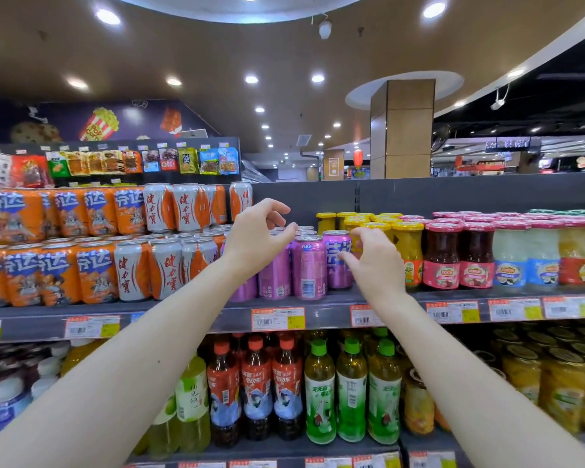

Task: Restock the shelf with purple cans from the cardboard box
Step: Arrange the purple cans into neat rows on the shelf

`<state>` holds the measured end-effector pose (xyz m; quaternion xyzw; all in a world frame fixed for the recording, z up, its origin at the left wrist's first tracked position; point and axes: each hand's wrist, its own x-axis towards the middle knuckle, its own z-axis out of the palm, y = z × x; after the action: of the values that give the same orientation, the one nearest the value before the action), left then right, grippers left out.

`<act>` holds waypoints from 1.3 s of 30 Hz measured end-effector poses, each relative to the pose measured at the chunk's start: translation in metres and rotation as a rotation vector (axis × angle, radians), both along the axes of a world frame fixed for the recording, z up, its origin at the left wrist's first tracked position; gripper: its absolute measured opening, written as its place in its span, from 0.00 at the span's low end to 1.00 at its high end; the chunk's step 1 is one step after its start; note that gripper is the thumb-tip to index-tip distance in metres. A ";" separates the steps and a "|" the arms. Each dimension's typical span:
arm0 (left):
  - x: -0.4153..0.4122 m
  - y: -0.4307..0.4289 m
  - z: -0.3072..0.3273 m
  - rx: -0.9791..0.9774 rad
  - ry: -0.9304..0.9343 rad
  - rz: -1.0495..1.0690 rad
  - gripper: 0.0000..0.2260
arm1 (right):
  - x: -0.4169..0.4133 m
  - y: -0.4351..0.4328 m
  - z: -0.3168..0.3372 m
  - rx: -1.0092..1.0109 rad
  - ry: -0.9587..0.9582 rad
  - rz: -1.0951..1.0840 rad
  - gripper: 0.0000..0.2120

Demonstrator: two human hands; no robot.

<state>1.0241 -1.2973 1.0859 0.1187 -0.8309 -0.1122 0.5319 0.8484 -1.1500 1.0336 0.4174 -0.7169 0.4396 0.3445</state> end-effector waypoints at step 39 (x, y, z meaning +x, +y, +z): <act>0.012 -0.023 0.006 0.002 -0.004 0.025 0.11 | -0.055 -0.049 0.099 0.909 0.447 -0.055 0.22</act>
<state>1.0365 -1.3200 1.0921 0.1299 -0.8303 -0.1061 0.5315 0.7938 -1.1988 1.1321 0.5899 -0.7552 -0.0263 0.2846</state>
